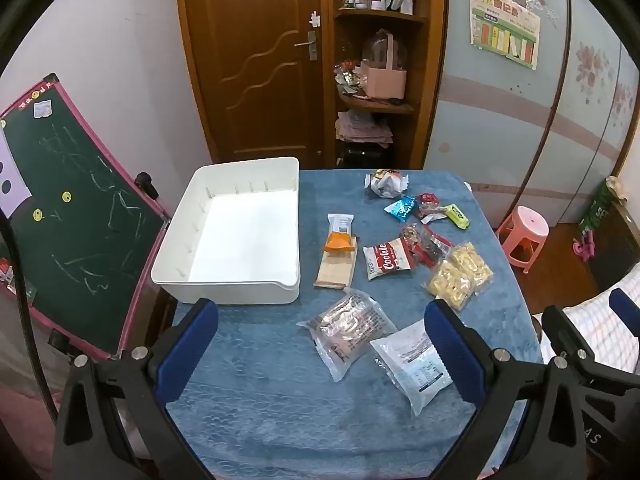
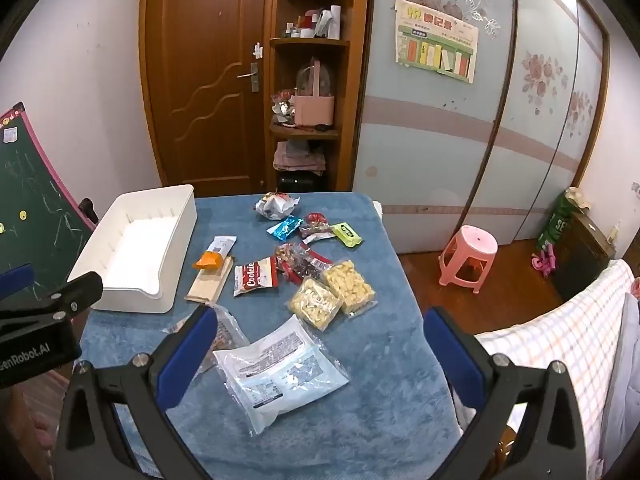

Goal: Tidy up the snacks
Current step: 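Move both tools toward the clear bread bag and white printed bag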

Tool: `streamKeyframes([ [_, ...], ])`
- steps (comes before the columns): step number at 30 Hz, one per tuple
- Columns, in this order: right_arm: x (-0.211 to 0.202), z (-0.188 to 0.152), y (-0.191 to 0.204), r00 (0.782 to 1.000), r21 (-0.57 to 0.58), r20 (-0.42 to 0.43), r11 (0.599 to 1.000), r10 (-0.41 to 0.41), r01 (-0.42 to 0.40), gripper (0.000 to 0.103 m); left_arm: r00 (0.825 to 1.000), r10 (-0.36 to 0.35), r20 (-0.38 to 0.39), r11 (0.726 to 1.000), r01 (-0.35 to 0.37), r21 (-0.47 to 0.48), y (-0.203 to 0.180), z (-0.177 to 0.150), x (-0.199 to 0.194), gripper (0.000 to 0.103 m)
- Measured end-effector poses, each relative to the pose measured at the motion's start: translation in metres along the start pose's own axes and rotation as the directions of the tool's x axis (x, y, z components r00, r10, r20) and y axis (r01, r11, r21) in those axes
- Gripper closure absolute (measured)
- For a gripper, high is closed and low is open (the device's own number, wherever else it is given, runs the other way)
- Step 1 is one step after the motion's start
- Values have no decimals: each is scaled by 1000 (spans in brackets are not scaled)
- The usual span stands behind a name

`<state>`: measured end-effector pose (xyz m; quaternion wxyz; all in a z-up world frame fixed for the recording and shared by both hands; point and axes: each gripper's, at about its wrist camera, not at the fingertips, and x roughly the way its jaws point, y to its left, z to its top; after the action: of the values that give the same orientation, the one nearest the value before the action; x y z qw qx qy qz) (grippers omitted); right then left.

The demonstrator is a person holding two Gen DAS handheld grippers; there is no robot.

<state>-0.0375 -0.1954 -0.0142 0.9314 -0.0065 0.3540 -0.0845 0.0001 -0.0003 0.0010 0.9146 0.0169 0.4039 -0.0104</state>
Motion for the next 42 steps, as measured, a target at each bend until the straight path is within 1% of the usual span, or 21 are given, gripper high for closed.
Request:
streamKeyframes([
  [10,1,0,0,1000,-3,-8,1000,1,-1,0,999,-29,-16,1000,29,-4,-4,2,-4,0],
  [11,1,1,-1,1000,-2,-8,1000,2,-2,0,999,-37,-15,999,37,-7,-3,-4,2,0],
  [15,-2,4,-4,1000,-2,-12,1000,2,-2,0,999,-40,-11,999,40,-9,-1,-4,2,0],
  [18,4,-4,4,1000,-4,-15,1000,-1,0,0,999,-43,-14,999,43,-15,2,-2,3,0],
  [25,4,-5,3,1000,-4,-17,1000,3,-3,0,999,-44,-10,999,44,-11,4,-1,3,0],
  [32,4,-6,4,1000,-5,-17,1000,0,0,0,997,-70,17,997,71,-23,7,1,1,0],
  [35,3,-5,4,1000,-5,-17,1000,-1,1,0,997,-57,49,998,57,-16,6,3,-2,0],
  [37,4,-2,-1,1000,0,-15,1000,-2,2,0,996,-60,66,998,61,-13,4,2,-5,0],
  [42,3,-1,-6,1000,17,-7,1000,-13,13,0,995,-64,77,998,65,-13,6,1,-8,0],
])
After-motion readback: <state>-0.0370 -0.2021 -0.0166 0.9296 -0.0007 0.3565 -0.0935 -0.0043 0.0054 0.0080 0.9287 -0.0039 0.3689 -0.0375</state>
